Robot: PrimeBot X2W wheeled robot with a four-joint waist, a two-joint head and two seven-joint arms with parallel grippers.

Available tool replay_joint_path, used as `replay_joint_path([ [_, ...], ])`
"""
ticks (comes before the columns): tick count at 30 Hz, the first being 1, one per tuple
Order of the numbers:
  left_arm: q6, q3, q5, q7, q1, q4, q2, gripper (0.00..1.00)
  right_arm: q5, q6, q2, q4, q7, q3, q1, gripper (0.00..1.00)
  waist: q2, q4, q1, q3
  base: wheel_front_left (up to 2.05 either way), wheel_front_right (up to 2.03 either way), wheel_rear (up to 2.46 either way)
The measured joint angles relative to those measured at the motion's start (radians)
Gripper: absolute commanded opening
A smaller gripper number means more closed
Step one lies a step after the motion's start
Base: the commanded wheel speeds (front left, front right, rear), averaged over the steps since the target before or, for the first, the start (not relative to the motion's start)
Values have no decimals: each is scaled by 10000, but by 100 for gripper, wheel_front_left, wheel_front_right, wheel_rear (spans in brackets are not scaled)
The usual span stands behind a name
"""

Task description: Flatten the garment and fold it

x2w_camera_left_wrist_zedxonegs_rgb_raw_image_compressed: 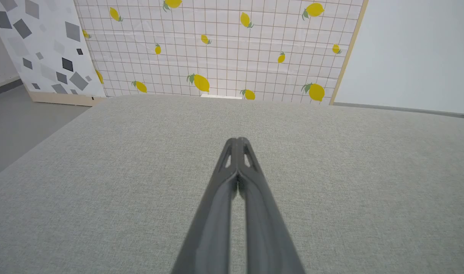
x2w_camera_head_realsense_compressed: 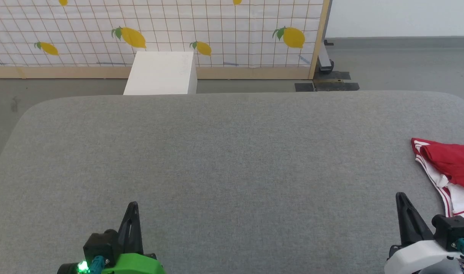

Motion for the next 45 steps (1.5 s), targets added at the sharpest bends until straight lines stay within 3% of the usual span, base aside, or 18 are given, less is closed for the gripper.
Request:
replay_joint_path([
  [45, -940, 982, 1246, 922, -449, -71, -608, 0, -180, 0, 0, -249, 366, 688, -409, 0, 0, -33, 0, 94, 0, 0, 0],
])
